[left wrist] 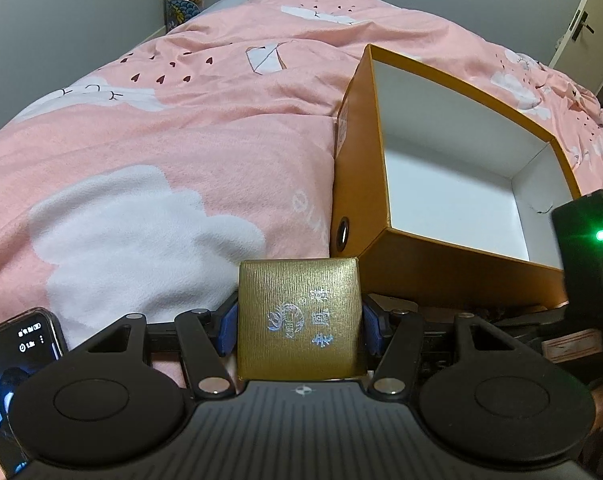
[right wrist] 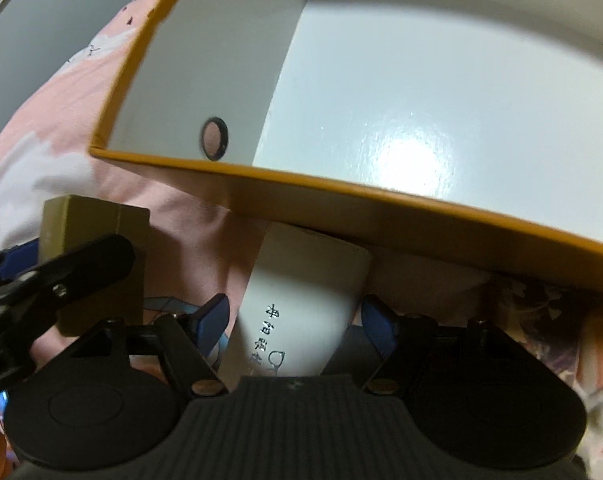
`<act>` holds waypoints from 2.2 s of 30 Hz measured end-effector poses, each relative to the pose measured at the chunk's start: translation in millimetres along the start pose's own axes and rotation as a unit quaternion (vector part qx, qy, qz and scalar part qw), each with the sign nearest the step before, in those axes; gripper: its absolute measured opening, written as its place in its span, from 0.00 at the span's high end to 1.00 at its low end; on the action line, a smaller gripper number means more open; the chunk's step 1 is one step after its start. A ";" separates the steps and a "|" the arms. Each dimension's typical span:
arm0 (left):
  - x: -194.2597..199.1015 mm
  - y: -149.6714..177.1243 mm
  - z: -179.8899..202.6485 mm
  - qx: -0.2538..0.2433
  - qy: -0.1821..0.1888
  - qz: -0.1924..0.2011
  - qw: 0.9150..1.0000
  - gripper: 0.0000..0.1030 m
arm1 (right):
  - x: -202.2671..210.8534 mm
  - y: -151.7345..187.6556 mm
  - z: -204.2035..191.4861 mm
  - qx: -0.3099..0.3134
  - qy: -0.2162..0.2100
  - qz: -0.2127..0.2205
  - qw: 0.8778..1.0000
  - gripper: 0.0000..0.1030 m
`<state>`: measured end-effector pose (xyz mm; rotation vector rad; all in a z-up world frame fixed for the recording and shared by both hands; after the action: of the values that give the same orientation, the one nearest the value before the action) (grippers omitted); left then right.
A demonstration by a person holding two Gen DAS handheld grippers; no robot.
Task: Organize objects
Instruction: 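Grasp the white glasses case with the right tool and lift it, then carry the white case into the orange box with the right tool while the left tool carries the gold box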
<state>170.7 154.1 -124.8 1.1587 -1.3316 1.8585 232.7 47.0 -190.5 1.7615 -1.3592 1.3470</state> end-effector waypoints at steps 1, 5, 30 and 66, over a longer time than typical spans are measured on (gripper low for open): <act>0.1 0.2 0.8 -0.001 -0.001 0.001 1.000 0.35 | -2.1 0.8 -0.1 0.000 0.000 -0.003 1.000 0.30; 2.6 1.3 5.0 -0.005 -0.006 0.010 1.000 0.35 | 2.9 4.7 -1.1 0.003 -0.001 0.005 1.000 0.32; 80.8 -26.6 42.4 -0.031 0.043 0.139 0.989 0.35 | 193.3 28.0 -17.8 0.060 -0.016 0.200 0.978 0.40; -47.2 -49.9 119.2 -0.136 -0.018 0.013 0.990 0.35 | 178.0 -90.0 90.2 -0.014 0.057 0.219 0.974 0.40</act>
<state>271.7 60.8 -129.0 1.0393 -1.5698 1.6185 349.4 -67.8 -45.2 1.3881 -1.7577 1.6157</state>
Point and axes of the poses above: each gripper's, at about its wrist camera, not at the fingertips, and x roughly against the way its jaws point, z to its right, y to its underside, the point moved 10 cm from there along -x, roughly the way its jaws point, and after that the axes turned 5 degrees about -z, right-handed, at the moved point
